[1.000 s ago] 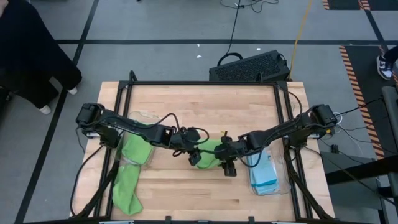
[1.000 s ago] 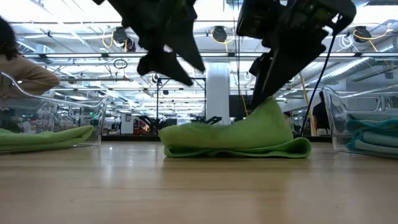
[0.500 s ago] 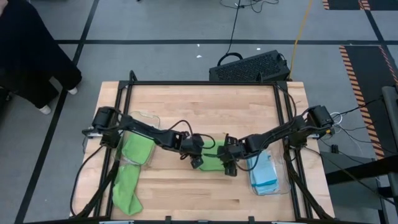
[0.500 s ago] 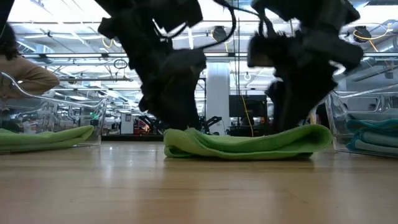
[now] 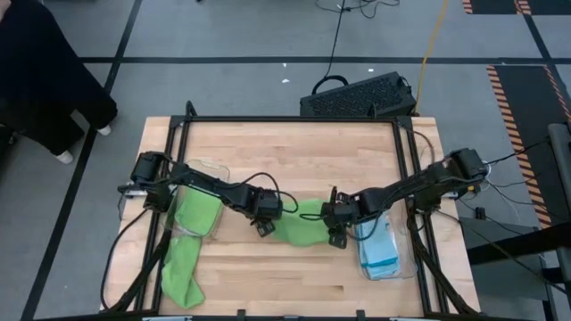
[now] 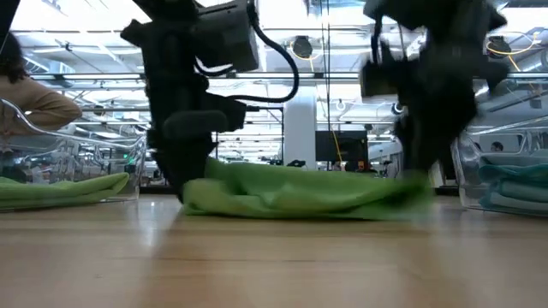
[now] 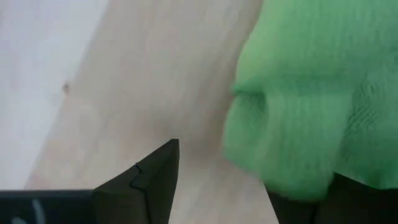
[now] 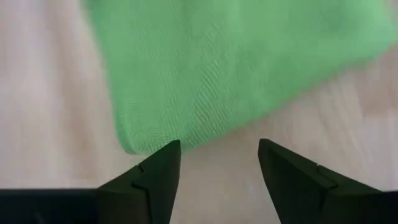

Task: Sort microfiber towel by color & place in baskets
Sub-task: Fold the right green microfiber towel, then put the folded green microfiber towel into the left transparent bin

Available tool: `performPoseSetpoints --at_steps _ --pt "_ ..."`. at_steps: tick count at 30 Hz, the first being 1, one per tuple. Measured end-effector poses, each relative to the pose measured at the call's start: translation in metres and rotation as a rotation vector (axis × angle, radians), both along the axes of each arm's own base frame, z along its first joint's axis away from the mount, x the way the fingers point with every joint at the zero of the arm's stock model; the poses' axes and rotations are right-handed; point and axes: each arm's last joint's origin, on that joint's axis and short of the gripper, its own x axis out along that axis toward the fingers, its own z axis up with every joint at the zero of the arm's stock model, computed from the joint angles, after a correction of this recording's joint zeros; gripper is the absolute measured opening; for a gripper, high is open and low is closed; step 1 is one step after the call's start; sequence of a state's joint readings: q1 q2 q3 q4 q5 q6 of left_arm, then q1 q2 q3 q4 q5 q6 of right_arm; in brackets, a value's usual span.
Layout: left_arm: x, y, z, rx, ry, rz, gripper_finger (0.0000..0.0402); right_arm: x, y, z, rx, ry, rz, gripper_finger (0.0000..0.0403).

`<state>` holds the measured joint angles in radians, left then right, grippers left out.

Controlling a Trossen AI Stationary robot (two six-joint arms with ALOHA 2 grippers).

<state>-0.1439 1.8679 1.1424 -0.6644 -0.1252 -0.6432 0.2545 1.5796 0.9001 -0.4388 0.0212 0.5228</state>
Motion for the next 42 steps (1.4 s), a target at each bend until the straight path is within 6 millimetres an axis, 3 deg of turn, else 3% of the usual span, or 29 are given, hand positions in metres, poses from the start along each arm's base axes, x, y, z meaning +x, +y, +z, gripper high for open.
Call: performPoseSetpoints --at_steps 3,8,13,22,31,42 --pt "-0.006 -0.003 0.019 -0.015 -0.027 0.009 0.0216 0.001 0.001 0.026 0.022 -0.12 0.013 0.0208" --pt "-0.001 -0.002 0.064 0.023 -0.318 -0.015 0.0216 -0.004 -0.004 0.055 -0.029 -0.281 -0.036 0.0208" --pt "0.02 0.008 0.094 0.065 -0.646 -0.036 0.0216 -0.005 -0.009 0.063 -0.113 -0.339 -0.049 0.0208" --pt "0.037 0.037 0.07 0.085 -0.633 0.044 0.0216 0.003 -0.007 0.052 -0.088 -0.326 -0.054 0.0208" --pt "0.051 0.072 0.011 -0.108 -0.445 0.01 0.0217 0.003 -0.006 0.052 -0.048 -0.314 -0.041 0.0208" --pt "0.071 0.086 0.027 -0.076 -0.384 -0.281 0.0295 0.002 -0.006 0.052 0.003 -0.3 -0.099 0.0208"
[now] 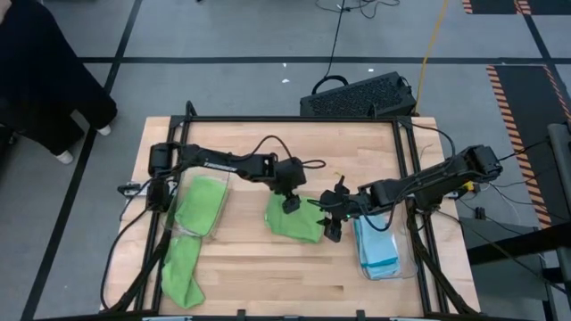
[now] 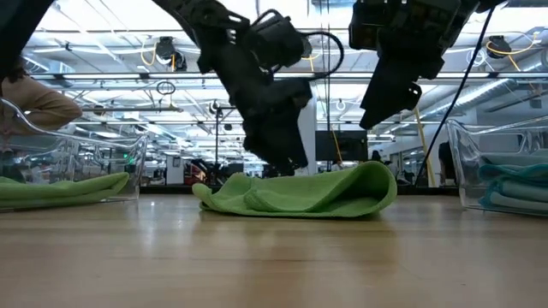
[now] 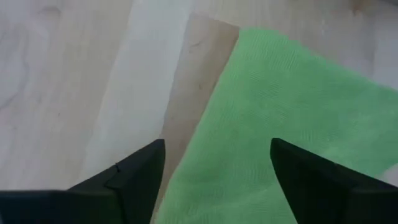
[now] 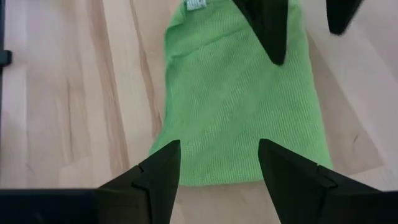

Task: Sort microfiber towel by color & place in baskets
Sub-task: Put the folded green microfiber towel into the left transparent bin

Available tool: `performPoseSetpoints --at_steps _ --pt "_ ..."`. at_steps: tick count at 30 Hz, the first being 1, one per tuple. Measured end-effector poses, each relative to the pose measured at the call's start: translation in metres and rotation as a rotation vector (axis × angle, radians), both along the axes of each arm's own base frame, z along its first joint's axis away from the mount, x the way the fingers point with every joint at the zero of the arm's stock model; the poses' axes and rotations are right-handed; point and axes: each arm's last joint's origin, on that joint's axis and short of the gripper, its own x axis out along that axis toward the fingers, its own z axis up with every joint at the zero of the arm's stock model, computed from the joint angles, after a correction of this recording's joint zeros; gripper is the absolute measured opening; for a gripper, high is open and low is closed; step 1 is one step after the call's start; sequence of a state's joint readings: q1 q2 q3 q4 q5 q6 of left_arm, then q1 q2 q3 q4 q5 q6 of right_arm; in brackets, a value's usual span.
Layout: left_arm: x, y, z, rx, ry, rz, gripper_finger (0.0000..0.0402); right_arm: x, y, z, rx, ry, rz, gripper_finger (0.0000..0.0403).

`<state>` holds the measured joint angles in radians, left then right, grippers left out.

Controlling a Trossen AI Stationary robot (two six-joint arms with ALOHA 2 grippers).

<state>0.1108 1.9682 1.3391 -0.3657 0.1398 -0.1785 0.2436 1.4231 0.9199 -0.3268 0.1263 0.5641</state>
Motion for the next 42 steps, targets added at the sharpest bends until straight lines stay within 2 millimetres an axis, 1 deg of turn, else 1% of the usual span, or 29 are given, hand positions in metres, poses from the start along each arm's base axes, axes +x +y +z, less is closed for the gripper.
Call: performPoseSetpoints --at_steps 2,4,7,9,11,13,15,18,19,21,24,26,30,33,37,40,42 --pt "0.002 0.0 -0.009 0.008 0.02 -0.016 0.0295 0.0 0.0 0.0 0.003 -0.001 -0.003 0.0208" --pt "0.003 0.0 -0.021 0.015 0.05 -0.035 0.0287 0.0 0.0 0.0 0.012 -0.002 -0.012 0.0208" --pt "0.007 -0.004 -0.037 0.028 0.071 -0.079 0.0263 0.0 0.001 0.0 0.038 0.005 -0.013 0.0208" --pt "0.009 -0.006 -0.044 0.019 0.078 -0.096 0.0241 0.0 0.001 0.0 0.048 0.008 -0.007 0.0208" --pt "0.009 -0.009 -0.05 0.023 0.099 -0.109 0.0213 0.0 0.002 0.0 0.062 0.012 0.003 0.0208" --pt "0.009 -0.012 -0.054 0.043 0.115 -0.123 0.0174 0.0 0.002 0.0 0.061 0.012 0.003 0.0208" --pt "0.009 -0.016 -0.055 0.06 0.124 -0.121 0.0124 0.0 0.002 0.0 0.062 0.012 0.003 0.0208" --pt "0.007 -0.019 -0.052 0.025 0.144 -0.067 0.0037 0.0 0.002 0.0 0.057 0.011 0.008 0.0208" --pt "0.006 -0.019 -0.051 0.002 0.157 -0.033 0.0021 0.0 0.002 0.0 0.055 0.011 0.011 0.0208" --pt "0.003 -0.02 -0.046 -0.027 0.18 0.034 0.0016 0.0 0.001 0.0 0.051 0.013 0.015 0.0208" --pt "-0.008 -0.027 -0.033 0.009 0.242 0.156 0.0011 -0.001 0.001 0.0 0.047 0.014 0.019 0.0208" --pt "-0.018 -0.033 -0.024 0.048 0.293 0.275 0.0007 -0.001 0.001 0.0 0.047 0.015 0.02 0.0208" --pt "-0.044 -0.041 0.008 0.102 0.356 0.561 0.001 -0.001 0.001 -0.001 0.046 0.017 0.02 0.0208" --pt "-0.064 -0.049 0.029 0.142 0.388 0.7 0.001 -0.001 0.001 -0.001 0.046 0.018 0.02 0.0208" --pt "-0.09 -0.059 0.07 0.145 0.296 0.829 0.0009 -0.001 0.001 0.0 0.037 0.013 0.033 0.0208" --pt "-0.111 -0.066 0.094 0.153 0.231 0.922 0.0011 -0.001 0.001 0.0 0.036 0.015 0.035 0.0208" --pt "-0.129 -0.068 0.109 0.167 0.214 0.981 0.001 -0.001 0.001 0.0 0.036 0.017 0.035 0.0208"
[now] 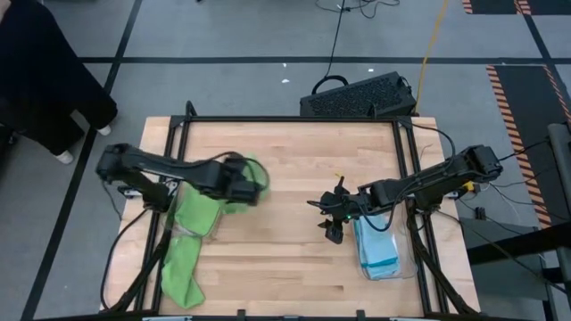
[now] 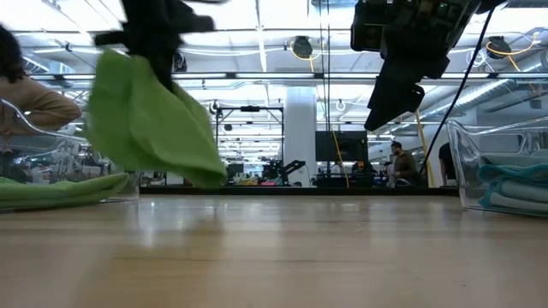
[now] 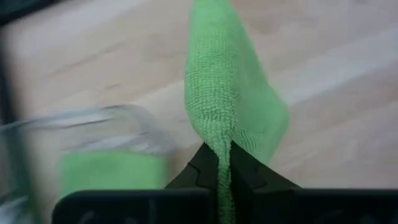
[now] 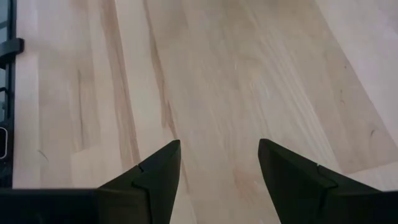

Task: Sort microfiber towel by color & place in baskets
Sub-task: Put the folded green microfiber towel into the left transparent bin

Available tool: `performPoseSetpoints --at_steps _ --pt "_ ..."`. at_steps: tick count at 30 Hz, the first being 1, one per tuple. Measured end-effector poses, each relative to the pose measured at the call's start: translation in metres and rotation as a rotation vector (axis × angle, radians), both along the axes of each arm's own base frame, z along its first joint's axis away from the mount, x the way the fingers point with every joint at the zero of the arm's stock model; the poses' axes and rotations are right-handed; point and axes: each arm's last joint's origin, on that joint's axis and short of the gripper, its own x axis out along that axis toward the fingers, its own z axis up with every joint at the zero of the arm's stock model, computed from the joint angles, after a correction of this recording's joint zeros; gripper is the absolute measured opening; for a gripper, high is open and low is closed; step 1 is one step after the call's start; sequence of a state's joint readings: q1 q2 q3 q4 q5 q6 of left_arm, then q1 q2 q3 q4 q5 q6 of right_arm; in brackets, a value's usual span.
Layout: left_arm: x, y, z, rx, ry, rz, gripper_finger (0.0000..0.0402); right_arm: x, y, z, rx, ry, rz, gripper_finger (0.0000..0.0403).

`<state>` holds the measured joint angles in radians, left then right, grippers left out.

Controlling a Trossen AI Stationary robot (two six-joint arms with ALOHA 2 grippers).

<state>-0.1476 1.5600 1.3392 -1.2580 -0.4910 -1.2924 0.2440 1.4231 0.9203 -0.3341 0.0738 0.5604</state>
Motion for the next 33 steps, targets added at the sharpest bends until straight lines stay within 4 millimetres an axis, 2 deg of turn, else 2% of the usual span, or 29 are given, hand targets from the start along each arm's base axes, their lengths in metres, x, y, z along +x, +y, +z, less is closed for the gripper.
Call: performPoseSetpoints --at_steps 6,9,14,18,23,26,30,33 --pt "-0.054 -0.011 0.026 0.022 0.083 0.16 0.0009 0.0 0.0 0.0 0.002 0.0 -0.002 0.0208" --pt "-0.069 -0.021 0.028 -0.047 -0.017 0.188 0.0014 0.0 0.0 0.0 0.003 -0.001 -0.002 0.0208" --pt "-0.079 -0.048 0.02 -0.109 -0.044 0.232 0.001 0.001 0.0 0.001 -0.001 -0.009 0.005 0.0208" --pt "-0.072 -0.07 0.015 -0.135 -0.18 0.253 0.0007 0.001 0.0 0.0 -0.026 -0.012 0.037 0.0208" --pt "-0.042 -0.085 0.013 -0.17 -0.473 0.233 0.0015 0.002 -0.002 0.001 -0.055 -0.021 0.065 0.0208" --pt "-0.021 -0.087 0.012 -0.168 -0.579 0.186 0.0008 0.002 -0.005 0.001 -0.064 -0.025 0.065 0.0208" --pt "-0.003 -0.088 0.003 -0.158 -0.594 0.151 0.0009 0.003 -0.007 0.001 -0.064 -0.026 0.057 0.0208" --pt "-0.004 -0.088 -0.009 -0.134 -0.502 0.167 0.0017 0.003 -0.007 0.001 -0.055 -0.027 0.048 0.0208"
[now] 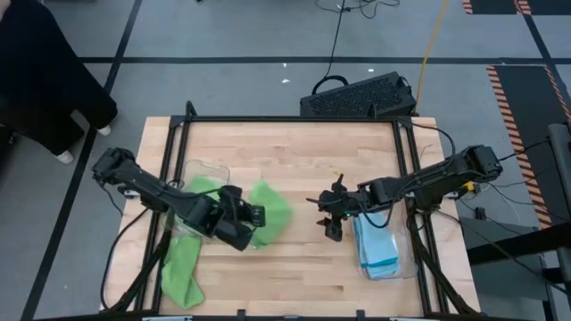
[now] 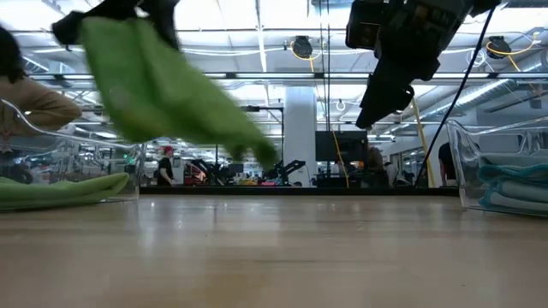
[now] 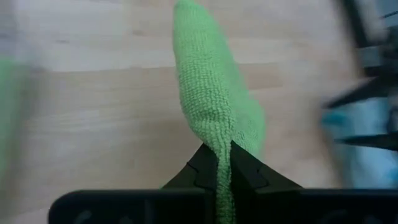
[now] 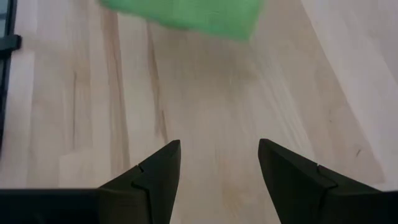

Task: Sort microfiber towel by color & place in baskets
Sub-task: Put the folded green microfiber towel into the left transparent bin

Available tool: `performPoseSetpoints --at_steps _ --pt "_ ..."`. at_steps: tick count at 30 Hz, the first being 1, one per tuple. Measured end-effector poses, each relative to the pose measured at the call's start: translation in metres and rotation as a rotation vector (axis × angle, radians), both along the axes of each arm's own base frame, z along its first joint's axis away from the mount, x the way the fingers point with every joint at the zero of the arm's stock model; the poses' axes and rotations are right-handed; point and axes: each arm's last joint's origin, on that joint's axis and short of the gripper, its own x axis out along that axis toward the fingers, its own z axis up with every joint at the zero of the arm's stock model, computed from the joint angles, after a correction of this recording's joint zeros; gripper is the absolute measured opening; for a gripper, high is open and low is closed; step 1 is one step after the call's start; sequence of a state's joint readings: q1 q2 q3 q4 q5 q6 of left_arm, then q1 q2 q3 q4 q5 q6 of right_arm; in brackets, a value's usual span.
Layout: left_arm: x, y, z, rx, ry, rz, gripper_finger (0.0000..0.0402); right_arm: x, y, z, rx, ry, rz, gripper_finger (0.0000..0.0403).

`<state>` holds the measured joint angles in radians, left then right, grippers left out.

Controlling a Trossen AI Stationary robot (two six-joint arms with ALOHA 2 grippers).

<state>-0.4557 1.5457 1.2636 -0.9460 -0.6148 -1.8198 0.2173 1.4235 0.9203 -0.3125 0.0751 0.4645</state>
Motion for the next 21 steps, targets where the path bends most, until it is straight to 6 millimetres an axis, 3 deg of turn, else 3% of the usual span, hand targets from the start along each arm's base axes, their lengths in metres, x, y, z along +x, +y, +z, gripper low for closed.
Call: performPoseSetpoints --at_steps 4,7,13,21 --pt "-0.019 0.004 -0.015 0.02 0.252 0.081 0.0014 -0.002 0.006 0.0 0.041 0.01 -0.028 0.0208" --pt "-0.038 0.006 -0.016 0.051 0.406 0.166 0.001 -0.004 0.014 0.0 0.06 0.015 -0.022 0.0208" --pt "-0.06 0.011 -0.016 0.077 0.529 0.223 0.0022 -0.009 0.031 0.0 0.064 0.016 0.035 0.0208" --pt "-0.095 0.025 -0.065 0.074 0.793 0.314 0.0012 -0.014 0.043 -0.001 0.1 0.029 0.018 0.0208"
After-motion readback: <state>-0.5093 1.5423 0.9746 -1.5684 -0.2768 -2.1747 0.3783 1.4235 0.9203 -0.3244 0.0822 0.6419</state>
